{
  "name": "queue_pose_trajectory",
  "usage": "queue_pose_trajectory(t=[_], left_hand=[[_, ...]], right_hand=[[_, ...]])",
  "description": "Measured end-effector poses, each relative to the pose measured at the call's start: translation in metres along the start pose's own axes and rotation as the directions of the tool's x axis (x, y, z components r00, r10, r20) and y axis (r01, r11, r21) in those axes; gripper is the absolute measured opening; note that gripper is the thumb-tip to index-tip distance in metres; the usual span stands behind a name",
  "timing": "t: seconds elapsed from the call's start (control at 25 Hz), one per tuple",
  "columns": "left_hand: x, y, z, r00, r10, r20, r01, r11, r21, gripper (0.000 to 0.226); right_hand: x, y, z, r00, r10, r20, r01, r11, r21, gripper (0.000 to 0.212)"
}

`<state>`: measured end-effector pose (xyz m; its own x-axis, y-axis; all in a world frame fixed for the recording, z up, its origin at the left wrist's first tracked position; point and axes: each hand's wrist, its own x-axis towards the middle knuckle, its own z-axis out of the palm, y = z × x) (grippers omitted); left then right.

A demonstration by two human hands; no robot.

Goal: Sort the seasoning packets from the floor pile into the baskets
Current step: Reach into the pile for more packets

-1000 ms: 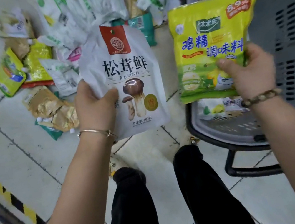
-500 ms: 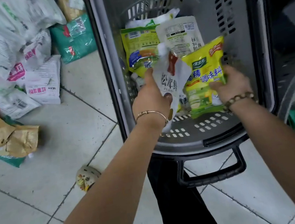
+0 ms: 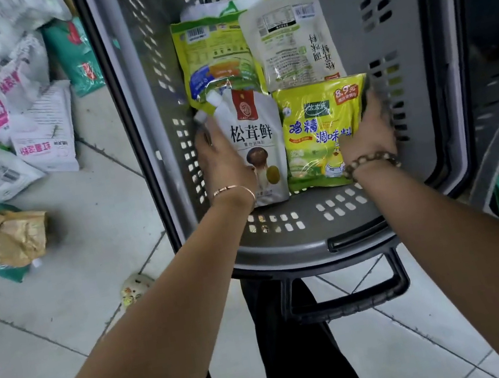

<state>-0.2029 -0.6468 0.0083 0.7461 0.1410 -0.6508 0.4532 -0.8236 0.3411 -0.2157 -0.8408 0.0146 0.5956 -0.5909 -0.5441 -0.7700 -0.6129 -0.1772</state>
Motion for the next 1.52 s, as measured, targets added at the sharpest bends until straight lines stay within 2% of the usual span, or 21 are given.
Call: queue_pose_trajectory(t=[0.04, 0.08, 0.12, 0.2, 0.24, 0.32, 0.52, 0.68, 0.8, 0.88, 1.04, 1.16, 1.24, 1.32, 1.44, 1.52], left_hand=[[-0.005, -0.002, 0.002, 0.987, 0.158, 0.039, -0.163, 0.968, 0.189, 0.106], [-0.007, -0.004, 0.004, 0.957, 0.260, 0.129, -0.290, 0.886, 0.361, 0.105], [-0.007, -0.007, 0.006, 0.932, 0.284, 0.226, -0.360, 0.801, 0.478, 0.101], [-0.003, -0.010, 0.009, 0.917, 0.206, 0.342, -0.382, 0.700, 0.603, 0.098], [0.001, -0.011, 0.010, 0.916, 0.161, 0.367, -0.374, 0.675, 0.636, 0.100], [0.011, -0.008, 0.015, 0.913, 0.115, 0.391, -0.364, 0.660, 0.657, 0.103], [0.028, -0.009, 0.032, 0.925, 0.106, 0.366, -0.334, 0.687, 0.645, 0.087], [0.031, -0.019, 0.042, 0.934, 0.145, 0.326, -0.337, 0.657, 0.675, 0.088], [0.031, -0.017, 0.042, 0.933, 0.139, 0.332, -0.342, 0.624, 0.703, 0.090], [0.029, -0.010, 0.037, 0.925, 0.112, 0.362, -0.339, 0.672, 0.658, 0.086], [0.021, 0.007, 0.007, 0.905, 0.067, 0.420, -0.265, 0.862, 0.433, 0.083], [-0.001, 0.015, -0.028, 0.914, 0.172, 0.368, -0.250, 0.952, 0.175, 0.071], [-0.023, 0.018, -0.056, 0.918, 0.270, 0.289, -0.283, 0.959, 0.003, 0.058], [-0.044, 0.009, -0.089, 0.919, 0.345, 0.192, -0.334, 0.939, -0.088, 0.052], [-0.057, -0.021, -0.139, 0.899, 0.427, 0.101, -0.418, 0.903, -0.097, 0.049], [-0.064, -0.059, -0.176, 0.904, 0.419, 0.089, -0.414, 0.908, -0.065, 0.049]], right_hand=[[0.000, 0.000, -0.002, 0.992, -0.119, -0.048, 0.114, 0.989, -0.098, 0.089], [0.000, 0.000, -0.002, 0.972, -0.232, -0.032, 0.220, 0.952, -0.212, 0.095], [0.000, 0.001, 0.001, 0.949, -0.310, 0.054, 0.310, 0.893, -0.327, 0.100], [0.002, 0.004, 0.009, 0.895, -0.333, 0.296, 0.441, 0.758, -0.481, 0.108], [0.004, 0.007, 0.015, 0.871, -0.304, 0.385, 0.476, 0.711, -0.517, 0.111], [0.011, 0.013, 0.024, 0.859, -0.235, 0.456, 0.478, 0.687, -0.547, 0.111], [0.024, 0.009, 0.050, 0.890, -0.250, 0.380, 0.442, 0.676, -0.590, 0.100], [0.026, 0.015, 0.057, 0.898, -0.262, 0.352, 0.431, 0.682, -0.591, 0.107], [0.026, 0.012, 0.060, 0.905, -0.264, 0.335, 0.420, 0.691, -0.589, 0.098], [0.026, 0.009, 0.059, 0.906, -0.242, 0.348, 0.409, 0.713, -0.569, 0.092], [0.017, 0.002, 0.034, 0.888, -0.262, 0.377, 0.419, 0.797, -0.434, 0.092], [-0.011, -0.011, 0.008, 0.905, -0.329, 0.269, 0.405, 0.858, -0.316, 0.087], [-0.033, -0.025, -0.009, 0.911, -0.357, 0.205, 0.402, 0.880, -0.254, 0.082], [-0.060, -0.044, -0.021, 0.911, -0.386, 0.144, 0.409, 0.890, -0.200, 0.078], [-0.103, -0.082, -0.034, 0.892, -0.452, -0.009, 0.449, 0.889, -0.094, 0.071], [-0.141, -0.119, -0.033, 0.859, -0.508, -0.058, 0.509, 0.861, -0.008, 0.068]])
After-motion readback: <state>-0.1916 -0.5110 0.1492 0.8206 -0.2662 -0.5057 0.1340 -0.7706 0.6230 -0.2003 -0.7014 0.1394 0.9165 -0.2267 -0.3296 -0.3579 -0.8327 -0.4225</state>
